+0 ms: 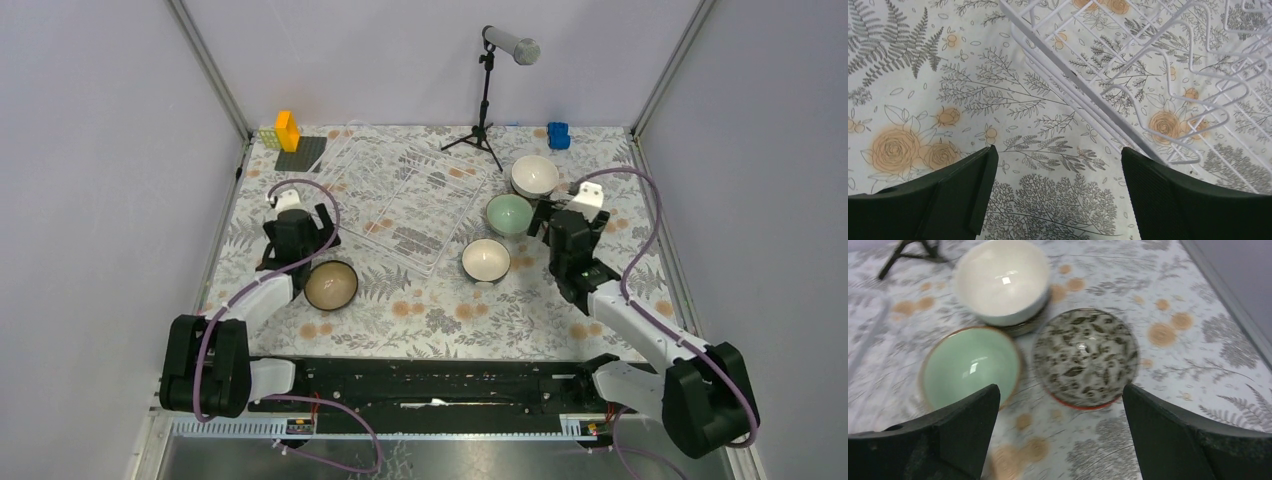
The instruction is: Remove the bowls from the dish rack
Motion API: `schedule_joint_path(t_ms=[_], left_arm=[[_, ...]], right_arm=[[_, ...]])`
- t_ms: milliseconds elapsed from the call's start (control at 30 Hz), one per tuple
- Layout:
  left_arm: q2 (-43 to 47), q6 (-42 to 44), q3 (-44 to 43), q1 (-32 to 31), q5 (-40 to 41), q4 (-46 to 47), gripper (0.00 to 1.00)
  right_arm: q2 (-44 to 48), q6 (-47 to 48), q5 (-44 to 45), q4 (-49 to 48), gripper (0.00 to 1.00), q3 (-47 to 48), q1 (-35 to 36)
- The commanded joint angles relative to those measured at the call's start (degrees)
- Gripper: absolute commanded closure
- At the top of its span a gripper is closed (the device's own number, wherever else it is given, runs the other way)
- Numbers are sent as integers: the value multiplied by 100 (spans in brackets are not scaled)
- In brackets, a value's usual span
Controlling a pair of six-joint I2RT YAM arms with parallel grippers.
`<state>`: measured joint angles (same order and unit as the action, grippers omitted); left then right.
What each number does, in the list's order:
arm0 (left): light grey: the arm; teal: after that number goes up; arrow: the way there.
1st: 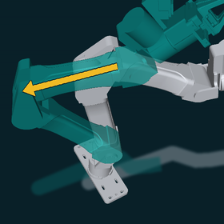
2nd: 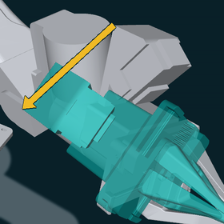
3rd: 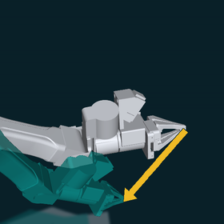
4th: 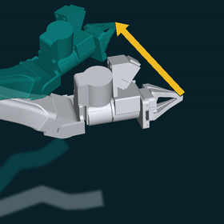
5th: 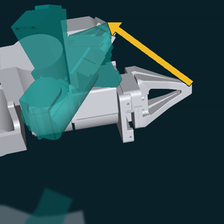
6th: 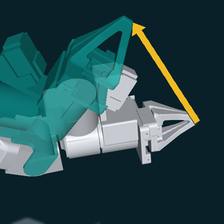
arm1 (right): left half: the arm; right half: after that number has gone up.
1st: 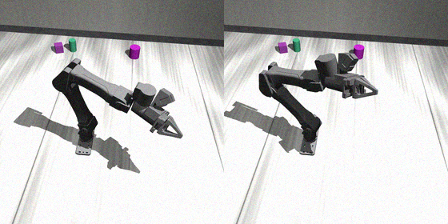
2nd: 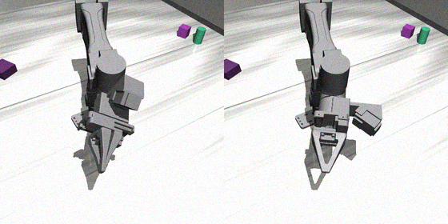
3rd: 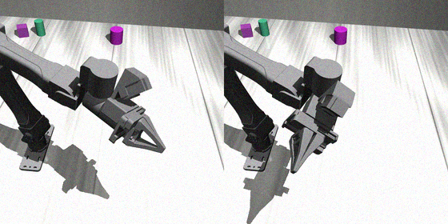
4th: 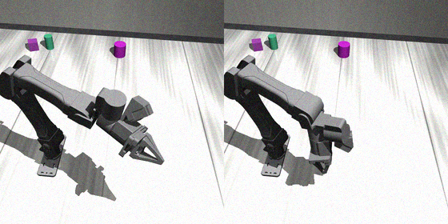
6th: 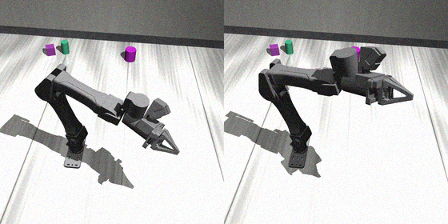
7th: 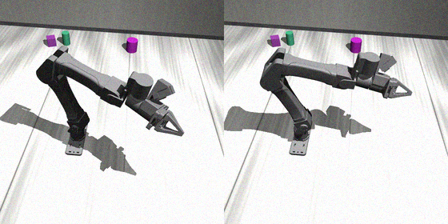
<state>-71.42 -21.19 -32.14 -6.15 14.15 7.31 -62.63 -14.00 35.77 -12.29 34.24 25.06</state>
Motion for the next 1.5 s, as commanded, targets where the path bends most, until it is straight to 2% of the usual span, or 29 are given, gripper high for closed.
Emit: schedule_joint_path(t_ms=[0, 100, 167, 267, 333, 467, 567, 633, 700, 767, 867, 933, 967, 1000, 1100, 1467], left_arm=[[58, 929, 540, 19, 156, 1762, 1], [8, 1414, 1147, 18, 128, 3018, 1], [-117, 1511, 1478, 25, -127, 3773, 1], [-424, 1380, 1494, 59, -110, 4170, 1], [-656, 1419, 1454, 86, -175, 4433, 2], [-834, 1416, 1270, 131, -179, 4260, 9], [-840, 1511, 1360, 181, -209, 4538, 9], [-1028, 1669, 1548, 237, -526, 5230, 9], [-1275, 1804, 1617, 271, -853, 5531, 13], [-1379, 1826, 1488, 272, -932, 5320, 13], [-1415, 1761, 1549, 272, -766, 5467, 7], [-1497, 1816, 1682, 273, -923, 5740, 6], [-1546, 1887, 1753, 273, -1064, 5926, 4], [-1545, 1902, 1799, 275, -1072, 6029, 2], [-1542, 1899, 1808, 273, -1073, 6049, 1], [-1551, 1896, 1790, 273, -1081, 6028, 1]], right_arm=[[81, 21, -378, -1466, 0, -611, -849], [-17, 953, -790, -2813, 0, -1302, -906], [-262, 1019, -659, -2956, 0, -1424, -926], [-623, 1027, -238, -3552, 0, -1675, -1022], [-798, 1117, -382, -4051, 0, -1874, -1158], [-1340, 1650, -436, -4218, 0, -1689, -1218], [-1772, 1723, -245, -5191, 0, -1926, -1331], [-2101, 1353, -51, -5404, 0, -2013, -1527], [-2426, 1333, -169, -6167, 1, -2122, -1673], [-2305, 1208, -626, -5321, 0, -1897, -1772], [-2439, 1166, -1052, -5409, 0, -1908, -1908], [-2700, 1294, -1717, -6132, 0, -2091, -2131], [-2639, 1269, -1798, -5913, 0, -2083, -2129], [-2546, 1247, -1825, -5592, 0, -1984, -2134], [-2650, 1279, -1853, -5915, 0, -2044, -2137], [-2630, 1295, -1842, -5912, 0, -2053, -2137]])
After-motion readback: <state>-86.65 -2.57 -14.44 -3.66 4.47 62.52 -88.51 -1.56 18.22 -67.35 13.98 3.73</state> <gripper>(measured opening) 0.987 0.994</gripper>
